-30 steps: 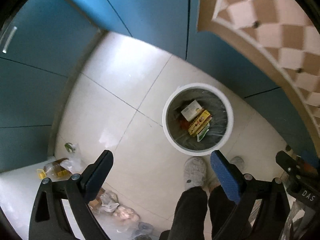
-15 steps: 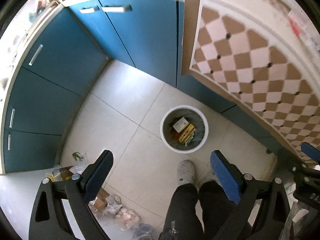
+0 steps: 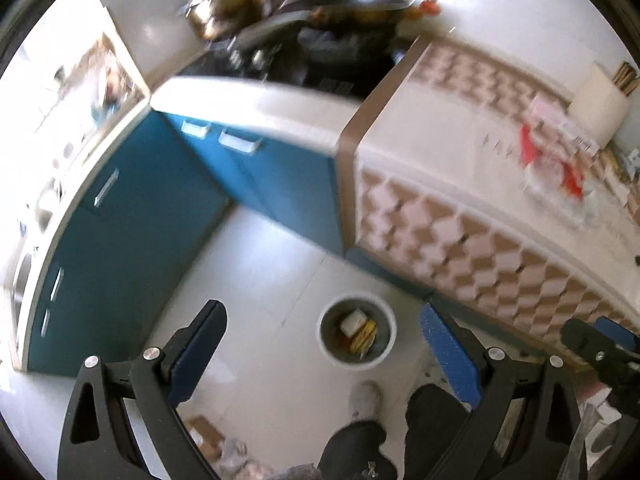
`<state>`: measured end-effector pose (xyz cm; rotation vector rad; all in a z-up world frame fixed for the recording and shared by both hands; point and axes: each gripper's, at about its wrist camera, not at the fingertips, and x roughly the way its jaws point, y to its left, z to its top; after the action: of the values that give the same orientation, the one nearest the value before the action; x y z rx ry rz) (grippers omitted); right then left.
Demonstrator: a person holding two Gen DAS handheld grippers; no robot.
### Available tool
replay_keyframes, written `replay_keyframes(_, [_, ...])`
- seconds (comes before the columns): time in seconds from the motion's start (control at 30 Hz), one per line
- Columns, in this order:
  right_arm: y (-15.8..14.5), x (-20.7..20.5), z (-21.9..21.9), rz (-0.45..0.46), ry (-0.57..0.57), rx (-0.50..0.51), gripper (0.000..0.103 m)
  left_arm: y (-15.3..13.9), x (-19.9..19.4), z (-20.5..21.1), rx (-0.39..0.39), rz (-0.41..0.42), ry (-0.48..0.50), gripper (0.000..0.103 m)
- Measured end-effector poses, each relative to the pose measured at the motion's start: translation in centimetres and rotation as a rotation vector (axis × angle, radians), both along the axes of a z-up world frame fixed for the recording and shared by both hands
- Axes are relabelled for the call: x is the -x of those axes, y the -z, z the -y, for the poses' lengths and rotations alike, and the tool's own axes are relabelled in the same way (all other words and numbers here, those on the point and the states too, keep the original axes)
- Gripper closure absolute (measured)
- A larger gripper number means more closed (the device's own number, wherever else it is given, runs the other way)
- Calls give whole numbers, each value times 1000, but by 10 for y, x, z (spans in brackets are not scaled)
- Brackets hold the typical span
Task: Collect trash
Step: 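Grasp the white sachet with the right tool while the left grasps the red chili pepper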
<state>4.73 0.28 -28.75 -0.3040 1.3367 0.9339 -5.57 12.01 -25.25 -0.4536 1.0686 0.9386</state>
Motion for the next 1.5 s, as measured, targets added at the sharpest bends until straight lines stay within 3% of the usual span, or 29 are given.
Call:
replay_keyframes(0.17, [-39,-77,27,38,145,-85,0,-25,-86,9,-40,27,70,4])
replay_keyframes(0.33, [-54,-179,66,65,299,-84,0,-22,-185,19,-105,-23,99,4])
replay_keyframes(0.5, [-17,-286,85,73,411,-18,4,10,-271,14,-153,-153,122,4])
replay_keyframes(0.53, [-4,-307,83,59,420,-12,8,16,-283,12,-156,-174,122,4])
replay_keyframes(0.6, [24,-338,71,26,413,20,29,32,-304,6,-153,-218,118,4])
replay_keyframes(0.63, [37,-348,64,7,395,29,33,39,-310,3,-147,-235,116,4])
replay_keyframes(0.73, [66,-363,40,-9,326,43,41,54,-328,-1,-115,-279,111,4])
replay_keyframes(0.77, [73,-365,30,-8,292,48,48,56,-333,1,-110,-286,112,4])
replay_keyframes(0.87, [83,-359,9,62,206,104,87,58,-346,4,-92,-302,125,4])
replay_keyframes(0.9, [80,-356,8,93,197,107,92,58,-352,5,-83,-300,132,4])
replay_keyframes(1.2, [54,-392,76,-26,312,-8,96,58,-432,38,6,-242,289,4])
replay_keyframes(1.27, [53,-403,90,-37,299,16,96,65,-449,48,28,-248,328,4])
replay_keyframes(1.37, [55,-422,120,-58,390,8,96,79,-472,64,95,-257,398,4])
replay_keyframes(1.5, [50,-440,157,-36,516,-4,96,98,-498,91,240,-239,489,5])
